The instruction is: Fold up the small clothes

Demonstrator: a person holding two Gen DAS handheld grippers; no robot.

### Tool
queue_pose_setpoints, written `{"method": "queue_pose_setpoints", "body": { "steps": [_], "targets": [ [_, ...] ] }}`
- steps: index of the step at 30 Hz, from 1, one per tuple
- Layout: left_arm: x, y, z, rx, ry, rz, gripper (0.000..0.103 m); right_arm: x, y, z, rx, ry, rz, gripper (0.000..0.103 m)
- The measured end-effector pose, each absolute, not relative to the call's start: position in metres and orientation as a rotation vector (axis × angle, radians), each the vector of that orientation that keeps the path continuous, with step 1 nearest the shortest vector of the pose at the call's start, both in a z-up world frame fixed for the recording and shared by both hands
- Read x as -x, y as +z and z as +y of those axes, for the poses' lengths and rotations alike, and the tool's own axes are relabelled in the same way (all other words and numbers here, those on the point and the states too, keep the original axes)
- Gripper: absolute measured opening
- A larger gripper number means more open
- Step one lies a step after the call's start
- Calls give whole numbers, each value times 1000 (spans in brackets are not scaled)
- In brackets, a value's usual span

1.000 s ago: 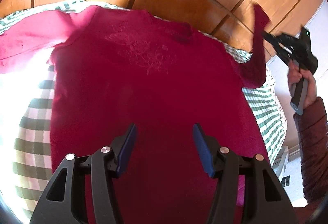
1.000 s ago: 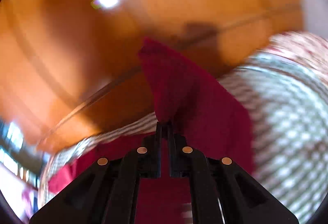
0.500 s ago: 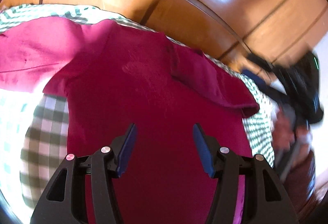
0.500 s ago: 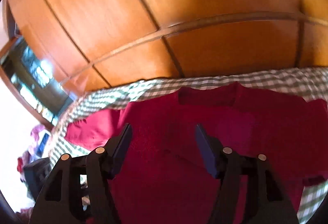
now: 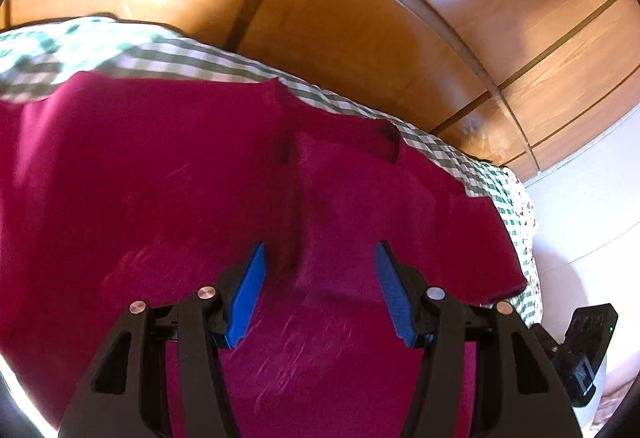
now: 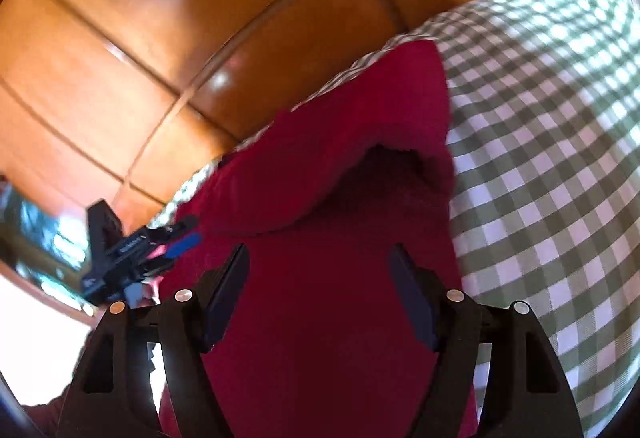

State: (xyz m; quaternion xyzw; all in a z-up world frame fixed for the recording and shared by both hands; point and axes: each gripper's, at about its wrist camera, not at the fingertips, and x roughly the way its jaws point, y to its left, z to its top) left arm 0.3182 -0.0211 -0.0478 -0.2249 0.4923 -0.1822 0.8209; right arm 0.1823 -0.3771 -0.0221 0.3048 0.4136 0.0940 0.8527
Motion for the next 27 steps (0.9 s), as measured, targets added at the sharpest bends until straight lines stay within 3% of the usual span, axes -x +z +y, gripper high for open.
{"method": "queue_pose_setpoints", "body": {
  "steps": [1, 2, 4, 10, 15, 20, 27],
  "targets": [
    [-324, -48, -24, 479, -398, 1053, 25, -184, -23, -382, -658, 191, 859, 80],
    [-329, -46, -28, 471, -410, 1057, 15, -188, -24, -385, -672, 188, 848, 81],
    [-330, -34, -29, 454, -410, 1015, 11, -203, -26, -382, -684, 186, 845, 81],
    [-300, 7, 24, 484, -363, 852, 10, -222, -38, -389, -678, 144, 845, 81],
    [-287, -19, 45, 409, -276, 920, 10, -219, -53, -375, -645, 170, 894, 81],
    [-284, -45, 46, 374, -222, 963, 11, -202, -34, -351, -538, 249, 943, 81],
    [-279, -45, 44, 341, -162, 940, 12, -240, 0, -330, -375, 156, 848, 81]
  ]
}}
